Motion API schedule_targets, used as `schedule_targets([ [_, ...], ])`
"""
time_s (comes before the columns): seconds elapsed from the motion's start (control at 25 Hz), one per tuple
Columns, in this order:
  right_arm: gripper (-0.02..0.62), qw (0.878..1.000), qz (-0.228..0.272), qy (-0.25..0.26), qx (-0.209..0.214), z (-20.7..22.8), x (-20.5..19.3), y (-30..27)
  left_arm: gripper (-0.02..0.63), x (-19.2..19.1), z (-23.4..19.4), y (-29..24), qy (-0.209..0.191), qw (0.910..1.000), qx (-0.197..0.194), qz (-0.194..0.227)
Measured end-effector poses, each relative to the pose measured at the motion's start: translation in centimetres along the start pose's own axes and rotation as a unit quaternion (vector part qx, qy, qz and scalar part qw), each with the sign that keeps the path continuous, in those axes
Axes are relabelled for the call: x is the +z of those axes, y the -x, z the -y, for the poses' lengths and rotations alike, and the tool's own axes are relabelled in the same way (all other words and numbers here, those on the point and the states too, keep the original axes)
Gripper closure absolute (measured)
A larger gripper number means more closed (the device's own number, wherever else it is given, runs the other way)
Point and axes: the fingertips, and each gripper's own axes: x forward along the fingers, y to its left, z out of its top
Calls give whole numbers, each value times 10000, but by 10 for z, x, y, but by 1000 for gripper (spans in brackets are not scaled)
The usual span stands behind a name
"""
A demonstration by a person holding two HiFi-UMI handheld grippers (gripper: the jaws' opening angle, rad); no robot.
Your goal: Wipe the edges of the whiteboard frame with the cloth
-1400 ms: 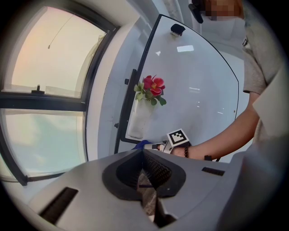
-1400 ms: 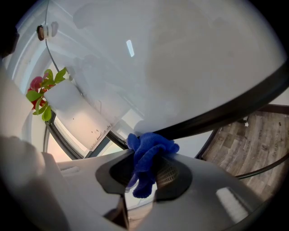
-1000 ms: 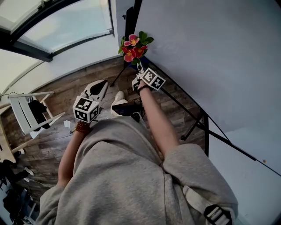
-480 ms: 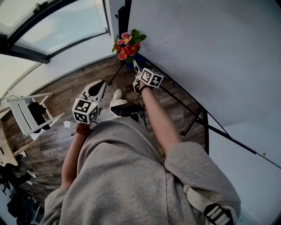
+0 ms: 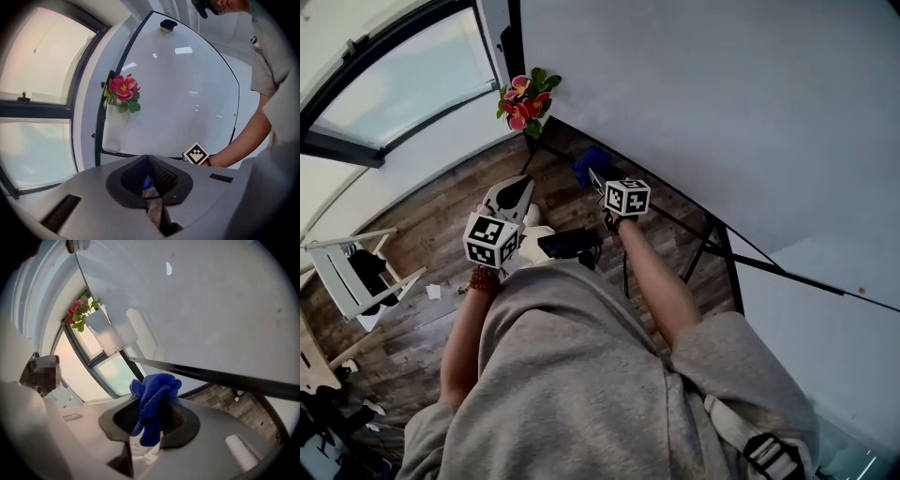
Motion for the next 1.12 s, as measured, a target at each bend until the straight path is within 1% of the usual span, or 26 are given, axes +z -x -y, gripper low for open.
schedule_targets([
  [0.12, 480, 9996, 75, 265, -93, 11, -4, 38, 597, 0, 24, -10, -80, 9998, -177, -29],
  [0.36, 480, 9977, 618, 189, -213, 20, -7, 103, 595, 10, 66, -30, -285, 9988, -385, 79],
  [0.48, 480, 9954, 771, 234, -524, 31, -11, 133, 595, 20, 88, -43, -414, 9981, -434, 162],
  [0.56, 480, 9925, 919, 291, -755, 38, -11, 157, 595, 26, 109, -51, -541, 9969, -533, 229],
  [0.68, 480, 9857, 1321, 123, -1035, 51, -2, 198, 595, 32, 152, -63, -722, 9927, -890, 377],
  [0.76, 480, 9800, 1570, -48, -1225, 62, 3, 229, 595, 32, 186, -72, -802, 9887, -1206, 377],
  [0.88, 480, 9722, 1773, -61, -1530, 75, 3, 280, 595, 31, 236, -83, -872, 9820, -1644, 335],
  [1.0, 480, 9639, 2006, -60, -1750, 81, 6, 320, 595, 33, 266, -89, -911, 9767, -1910, 346],
  [1.12, 480, 9572, 2296, 88, -1761, 76, 12, 352, 595, 34, 287, -94, -1065, 9714, -2101, 302],
])
